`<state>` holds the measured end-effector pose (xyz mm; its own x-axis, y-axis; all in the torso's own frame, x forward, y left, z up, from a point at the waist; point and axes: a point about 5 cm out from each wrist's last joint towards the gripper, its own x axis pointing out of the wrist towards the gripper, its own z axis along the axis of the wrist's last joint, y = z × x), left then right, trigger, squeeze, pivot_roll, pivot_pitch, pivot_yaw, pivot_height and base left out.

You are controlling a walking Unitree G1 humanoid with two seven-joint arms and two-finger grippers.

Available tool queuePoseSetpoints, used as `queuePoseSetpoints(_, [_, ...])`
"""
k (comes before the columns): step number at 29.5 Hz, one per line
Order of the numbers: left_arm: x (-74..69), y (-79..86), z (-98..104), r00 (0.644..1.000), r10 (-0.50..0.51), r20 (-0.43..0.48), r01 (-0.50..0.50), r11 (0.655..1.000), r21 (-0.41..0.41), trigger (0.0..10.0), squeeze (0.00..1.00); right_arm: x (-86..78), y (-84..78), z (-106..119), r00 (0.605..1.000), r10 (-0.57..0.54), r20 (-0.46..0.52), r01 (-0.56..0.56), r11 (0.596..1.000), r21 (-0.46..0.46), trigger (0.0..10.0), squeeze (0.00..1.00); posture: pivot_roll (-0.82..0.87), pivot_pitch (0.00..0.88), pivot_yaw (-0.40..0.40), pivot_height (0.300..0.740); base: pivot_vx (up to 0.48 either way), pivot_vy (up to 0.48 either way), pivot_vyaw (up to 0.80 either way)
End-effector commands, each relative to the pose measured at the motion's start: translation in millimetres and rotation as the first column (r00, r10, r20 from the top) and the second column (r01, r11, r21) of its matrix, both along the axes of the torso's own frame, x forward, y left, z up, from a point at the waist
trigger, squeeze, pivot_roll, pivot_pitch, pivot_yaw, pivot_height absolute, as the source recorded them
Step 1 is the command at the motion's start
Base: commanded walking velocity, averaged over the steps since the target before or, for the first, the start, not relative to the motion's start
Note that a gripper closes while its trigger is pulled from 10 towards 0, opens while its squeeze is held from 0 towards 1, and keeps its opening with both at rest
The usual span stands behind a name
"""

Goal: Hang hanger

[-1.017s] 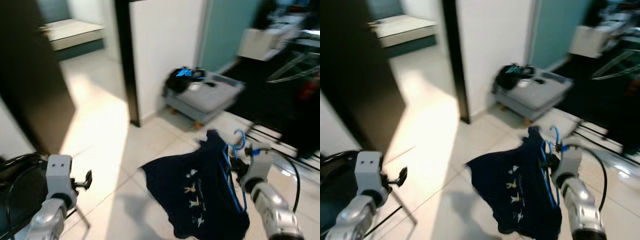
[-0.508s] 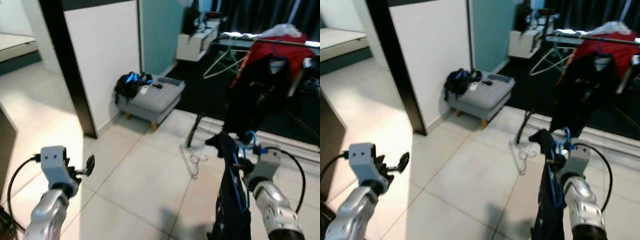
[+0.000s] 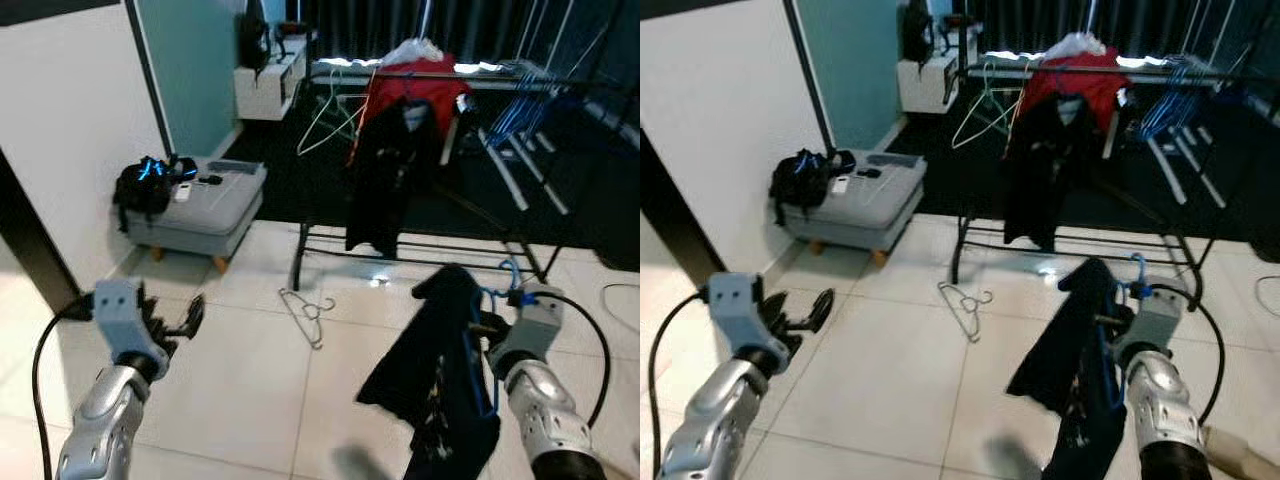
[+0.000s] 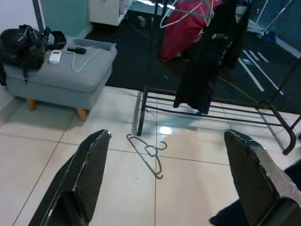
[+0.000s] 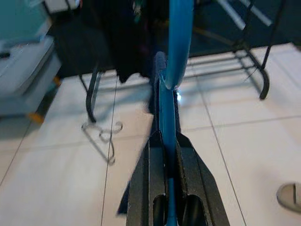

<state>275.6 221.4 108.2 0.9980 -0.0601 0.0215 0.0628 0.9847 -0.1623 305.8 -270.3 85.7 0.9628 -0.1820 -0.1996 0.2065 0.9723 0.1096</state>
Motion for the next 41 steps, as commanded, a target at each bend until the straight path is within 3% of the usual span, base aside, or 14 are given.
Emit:
queuePoseSetpoints(1, [-3.9,5.7,-8.3,0.999,0.017,-0.031,-0.017,1.0,0.001,10.0,0.0,3.3,5.6,1.9,1.0,0.013,0.023,-0.013,1.0,0.007,0.0,0.0,-0.01,0.0,-0.003,0.74,0.48,0.0,-0.8])
queuePoseSetpoints(19, [-3.2,2.6,-10.2,1.0,-0.009,-0.03,0.01,1.0,0.027,10.0,0.0,2.8,3.2,5.4,0.998,0.002,0.07,-0.003,1.0,0.009,0.0,0.0,-0.01,0.0,0.001,0.74,0.48,0.0,-0.04])
queuePoseSetpoints(33, [-3.3,0.6,-12.1,0.999,-0.026,-0.036,0.027,0.999,0.039,10.0,0.0,2.5,2.4,3.2,0.998,0.004,0.063,-0.006,1.0,0.031,0.0,0.0,-0.01,0.0,0.004,0.74,0.48,0.0,-0.77])
queuePoseSetpoints(41, [-2.6,-0.1,-12.9,0.999,-0.022,-0.041,0.024,0.999,0.048,10.0,0.0,3.2,3.1,4.6,0.997,0.025,0.078,-0.026,0.999,0.02,0.0,0.0,-0.01,0.0,0.008,0.74,0.48,0.0,0.0])
